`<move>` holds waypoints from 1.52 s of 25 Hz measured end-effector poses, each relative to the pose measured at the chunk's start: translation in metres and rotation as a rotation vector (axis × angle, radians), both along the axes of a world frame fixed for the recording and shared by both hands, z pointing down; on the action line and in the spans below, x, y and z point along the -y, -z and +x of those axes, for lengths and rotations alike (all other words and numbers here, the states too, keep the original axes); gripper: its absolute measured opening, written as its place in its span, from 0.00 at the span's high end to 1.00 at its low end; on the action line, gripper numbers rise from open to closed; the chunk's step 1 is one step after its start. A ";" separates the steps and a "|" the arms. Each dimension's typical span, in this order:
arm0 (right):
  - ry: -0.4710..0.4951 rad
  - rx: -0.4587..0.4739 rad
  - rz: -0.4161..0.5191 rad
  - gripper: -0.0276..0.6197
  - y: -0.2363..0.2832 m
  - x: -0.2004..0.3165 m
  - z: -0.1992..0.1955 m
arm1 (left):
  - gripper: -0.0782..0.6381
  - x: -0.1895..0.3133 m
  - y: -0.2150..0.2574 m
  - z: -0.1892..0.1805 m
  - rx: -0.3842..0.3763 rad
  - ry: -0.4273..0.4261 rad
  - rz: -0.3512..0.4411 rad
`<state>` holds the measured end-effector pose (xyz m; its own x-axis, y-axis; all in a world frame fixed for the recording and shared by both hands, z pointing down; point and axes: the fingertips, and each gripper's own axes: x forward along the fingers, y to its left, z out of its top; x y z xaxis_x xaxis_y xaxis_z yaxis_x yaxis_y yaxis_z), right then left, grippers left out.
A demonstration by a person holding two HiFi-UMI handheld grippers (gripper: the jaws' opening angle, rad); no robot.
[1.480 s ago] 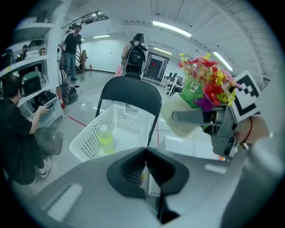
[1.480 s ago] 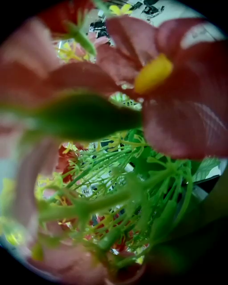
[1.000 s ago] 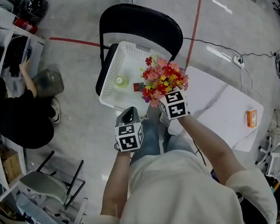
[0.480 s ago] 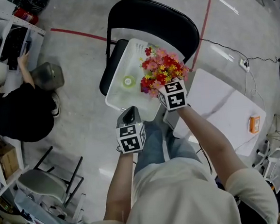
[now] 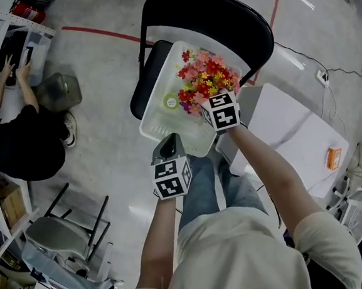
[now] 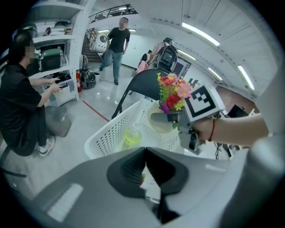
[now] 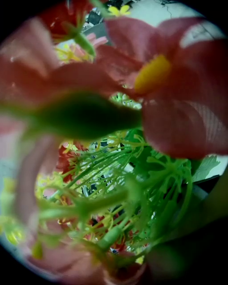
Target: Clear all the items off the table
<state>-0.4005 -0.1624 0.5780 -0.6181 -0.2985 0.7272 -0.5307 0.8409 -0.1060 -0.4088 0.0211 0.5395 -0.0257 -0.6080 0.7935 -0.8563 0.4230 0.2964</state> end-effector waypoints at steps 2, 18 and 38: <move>0.004 -0.015 -0.008 0.16 -0.010 0.001 -0.005 | 0.88 0.001 -0.003 -0.003 -0.014 0.011 -0.005; 0.000 -0.100 -0.043 0.16 -0.092 0.013 -0.032 | 0.88 0.015 -0.031 -0.013 -0.092 0.046 -0.051; -0.035 -0.157 -0.085 0.16 -0.170 0.018 -0.042 | 0.88 0.030 -0.058 -0.014 -0.082 -0.010 -0.080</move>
<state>-0.4426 -0.1803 0.7479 -0.4849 -0.2511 0.8378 -0.5754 0.8130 -0.0893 -0.4224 -0.0088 0.5975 0.0465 -0.5425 0.8387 -0.8349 0.4399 0.3309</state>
